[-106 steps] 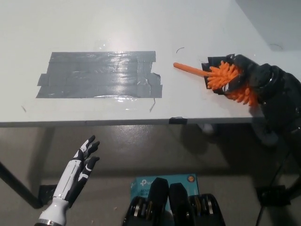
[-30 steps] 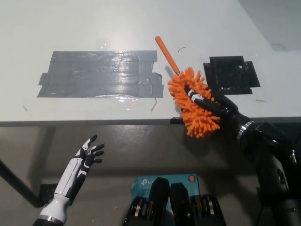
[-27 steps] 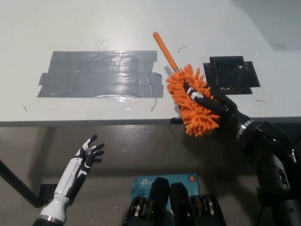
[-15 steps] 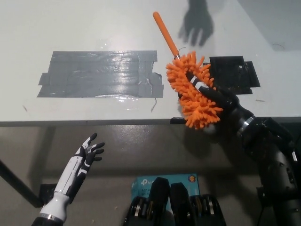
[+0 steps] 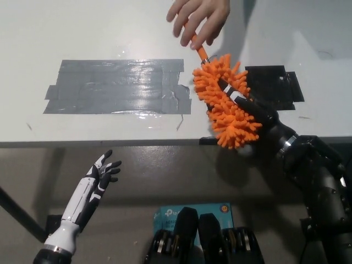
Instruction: An orange duster is kept infront of the robot in the middle of the table and the robot extends its right arm to grab the duster, picks it up and hands it to a person
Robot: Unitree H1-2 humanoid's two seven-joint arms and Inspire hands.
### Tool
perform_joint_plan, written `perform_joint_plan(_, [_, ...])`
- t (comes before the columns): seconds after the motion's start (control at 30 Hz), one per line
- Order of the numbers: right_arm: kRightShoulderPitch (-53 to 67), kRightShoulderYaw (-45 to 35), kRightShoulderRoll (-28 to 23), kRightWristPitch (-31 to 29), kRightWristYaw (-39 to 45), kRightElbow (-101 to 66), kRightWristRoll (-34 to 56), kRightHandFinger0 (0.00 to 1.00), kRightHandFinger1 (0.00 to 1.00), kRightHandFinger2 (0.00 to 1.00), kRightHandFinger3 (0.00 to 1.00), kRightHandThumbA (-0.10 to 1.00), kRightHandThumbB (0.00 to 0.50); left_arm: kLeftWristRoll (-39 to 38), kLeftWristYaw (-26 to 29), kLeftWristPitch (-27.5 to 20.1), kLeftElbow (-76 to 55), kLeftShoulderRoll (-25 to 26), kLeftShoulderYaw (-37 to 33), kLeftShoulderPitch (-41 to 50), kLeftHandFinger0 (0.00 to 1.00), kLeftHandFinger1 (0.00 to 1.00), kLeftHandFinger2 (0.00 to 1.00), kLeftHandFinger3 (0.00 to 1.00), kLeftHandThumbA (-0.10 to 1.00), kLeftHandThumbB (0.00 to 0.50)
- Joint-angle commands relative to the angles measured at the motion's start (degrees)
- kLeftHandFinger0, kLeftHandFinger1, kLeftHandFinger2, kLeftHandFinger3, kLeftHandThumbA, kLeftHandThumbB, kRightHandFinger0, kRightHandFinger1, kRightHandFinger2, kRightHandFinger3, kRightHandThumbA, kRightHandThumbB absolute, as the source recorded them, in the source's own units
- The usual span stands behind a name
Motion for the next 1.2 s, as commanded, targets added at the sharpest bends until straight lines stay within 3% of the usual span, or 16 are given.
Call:
perform_joint_plan(0.0, [-2.90,0.62,-0.79,-0.15,-0.79,-1.14,3.72,0.00,0.31,0.65,0.95,-0.10,0.120,-0.38,-0.70,-2.35,-1.52,0.86,0.27,-1.05,0.80,0.84,0.85,1.00,0.96,0.087])
perform_joint_plan(0.33, [-2.82,-0.41,-0.52,-0.15,-0.95,-0.39,1.57,0.00,0.30,0.64,0.96,-0.10,0.119,-0.11,-0.92,-1.55,-2.27,1.01,0.12,-1.09,0.81,0.84,0.85,1.00,0.96,0.086])
perform_joint_plan(0.37, [-2.77,-0.73,-0.42,-0.15,-0.65,-0.37,1.78,0.00,0.31,0.65,0.98,-0.10,0.135,-0.23,-0.95,-1.63,-2.21,1.00,0.14,-1.10,0.81,0.84,0.85,1.00,0.95,0.080])
perform_joint_plan(0.4, [-2.80,-0.79,-0.49,-0.15,-0.18,-0.13,2.32,0.02,0.36,0.71,1.00,-0.10,0.116,-0.33,-0.98,-1.63,-2.22,0.99,0.15,-1.09,0.81,0.84,0.85,1.00,0.95,0.079])
perform_joint_plan(0.47, [-2.84,-0.82,-0.60,-0.15,0.42,0.20,3.01,0.02,0.36,0.71,1.00,-0.10,0.116,-0.44,-1.01,-1.62,-2.25,0.98,0.17,-1.08,0.81,0.84,0.85,1.00,0.95,0.079])
perform_joint_plan(0.5, [-2.76,-0.75,-0.72,-0.15,0.45,0.12,3.22,0.27,0.60,0.88,1.00,-0.05,0.131,-0.49,-1.02,-1.71,-2.21,0.97,0.18,-1.09,0.80,0.84,0.85,1.00,0.94,0.074])
perform_joint_plan(0.53, [-2.53,-0.68,-0.90,-0.15,0.82,-0.27,3.31,0.63,1.00,1.00,1.00,0.16,0.232,-0.54,-1.02,-1.72,-2.18,0.95,0.19,-1.09,0.80,0.83,0.85,1.00,0.94,0.078])
perform_joint_plan(0.57, [-1.94,-1.04,-0.85,-0.15,1.44,-1.21,2.51,1.00,1.00,1.00,1.00,0.39,0.287,-0.56,-1.04,-1.52,-2.28,0.94,0.19,-1.03,0.80,0.83,0.85,1.00,0.94,0.087])
perform_joint_plan(0.6, [-1.52,-1.32,-0.79,-0.15,1.88,-1.88,1.88,1.00,1.00,1.00,1.00,0.39,0.287,-0.58,-1.05,-1.36,-2.36,0.92,0.19,-0.99,0.80,0.83,0.85,1.00,0.94,0.087])
perform_joint_plan(0.63, [-1.19,-1.77,-0.50,-0.15,2.20,-2.40,1.46,1.00,1.00,1.00,1.00,0.48,0.393,-0.64,-1.08,-1.28,-2.44,0.98,0.23,-1.01,0.80,0.83,0.85,1.00,0.94,0.089])
perform_joint_plan(0.67, [-1.22,-1.89,-0.37,-0.15,2.19,-2.37,1.62,1.00,1.00,1.00,1.00,0.48,0.393,-0.68,-1.10,-1.35,-2.44,1.03,0.27,-1.05,0.80,0.83,0.85,1.00,0.94,0.089])
perform_joint_plan(0.7, [-1.19,-2.59,0.16,-0.15,2.03,-2.25,1.39,1.00,1.00,1.00,1.00,0.58,0.465,-0.67,-1.09,-1.49,-2.34,1.07,0.31,-1.17,0.80,0.83,0.85,1.00,0.94,0.090])
perform_joint_plan(0.77, [-1.16,-3.26,0.61,-0.15,1.61,-2.20,0.68,1.00,1.00,1.00,1.00,0.61,0.499,-0.71,-1.24,-1.48,-2.36,1.07,0.40,-1.21,0.80,0.83,0.85,1.00,0.94,0.085])
perform_joint_plan(0.97, [-0.74,-4.75,1.44,-1.53,0.23,-2.92,-1.86,1.00,1.00,1.00,1.00,0.74,0.500,-0.87,-1.55,-0.59,-2.75,1.02,0.46,-1.45,0.79,0.82,0.84,1.00,0.95,0.101])
perform_joint_plan(1.17, [0.34,-6.58,1.23,-1.99,0.60,-4.66,-2.90,1.00,1.00,1.00,1.00,0.78,0.500,-0.82,-1.52,-0.98,-2.62,0.96,0.39,-1.48,0.79,0.81,0.84,1.00,0.95,0.088])
